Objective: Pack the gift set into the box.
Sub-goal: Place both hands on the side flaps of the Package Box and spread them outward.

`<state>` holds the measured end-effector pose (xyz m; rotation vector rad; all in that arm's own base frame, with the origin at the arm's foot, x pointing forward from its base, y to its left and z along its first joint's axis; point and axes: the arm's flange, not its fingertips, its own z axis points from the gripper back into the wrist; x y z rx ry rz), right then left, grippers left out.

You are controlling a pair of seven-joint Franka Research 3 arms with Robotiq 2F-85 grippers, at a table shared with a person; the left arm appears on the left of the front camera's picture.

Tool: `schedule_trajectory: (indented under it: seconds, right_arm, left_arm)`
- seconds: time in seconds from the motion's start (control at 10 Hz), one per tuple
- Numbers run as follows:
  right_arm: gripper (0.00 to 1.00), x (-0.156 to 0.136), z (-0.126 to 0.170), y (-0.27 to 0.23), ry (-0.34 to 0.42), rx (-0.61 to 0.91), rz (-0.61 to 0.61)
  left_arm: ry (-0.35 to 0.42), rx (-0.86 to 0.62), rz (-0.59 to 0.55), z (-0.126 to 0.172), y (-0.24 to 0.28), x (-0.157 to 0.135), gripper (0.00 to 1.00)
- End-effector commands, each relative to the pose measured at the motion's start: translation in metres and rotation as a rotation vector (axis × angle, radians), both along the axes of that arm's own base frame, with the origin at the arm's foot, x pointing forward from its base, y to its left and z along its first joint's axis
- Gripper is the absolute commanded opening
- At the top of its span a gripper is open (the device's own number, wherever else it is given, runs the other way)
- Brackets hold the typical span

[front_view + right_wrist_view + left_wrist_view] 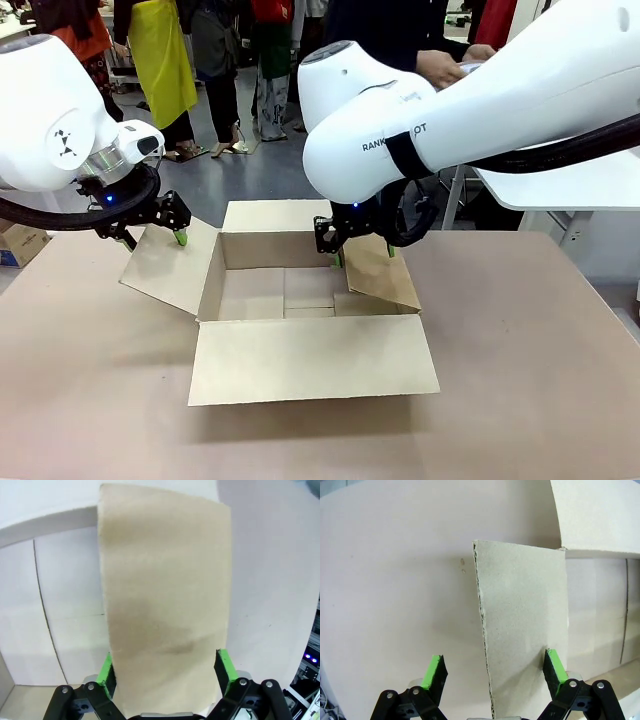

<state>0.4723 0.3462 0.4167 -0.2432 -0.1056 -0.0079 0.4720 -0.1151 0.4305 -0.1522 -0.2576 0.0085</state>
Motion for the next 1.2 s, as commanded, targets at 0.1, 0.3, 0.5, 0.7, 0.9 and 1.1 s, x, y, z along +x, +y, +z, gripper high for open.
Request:
schedule_trajectory:
  seconds: [0.1, 0.3, 0.5, 0.7, 0.9, 1.1]
  right_arm:
    - [1.00, -0.012, 0.032, -0.023, -0.070, -0.021, -0.061]
    - [1.00, -0.016, 0.054, -0.050, -0.095, 0.016, -0.101]
    - [1.00, -0.016, 0.068, -0.090, -0.094, 0.102, -0.132]
    - [1.00, -0.013, 0.062, -0.144, -0.089, 0.256, -0.122]
    - [1.00, -0.016, 0.043, -0.199, -0.098, 0.406, -0.087]
    - [1.00, -0.018, 0.009, -0.247, -0.078, 0.562, -0.057]
  left_arm:
    - [-0.001, 0.014, 0.012, 0.003, 0.000, -0.001, 1.00]
    - [-0.001, 0.014, 0.012, 0.003, 0.000, -0.001, 1.00]
    - [-0.001, 0.014, 0.012, 0.003, 0.000, -0.001, 1.00]
    - [-0.001, 0.014, 0.012, 0.003, 0.000, -0.001, 1.00]
    - [-0.001, 0.014, 0.012, 0.003, 0.000, -0.001, 1.00]
    - [-0.001, 0.014, 0.012, 0.003, 0.000, -0.001, 1.00]
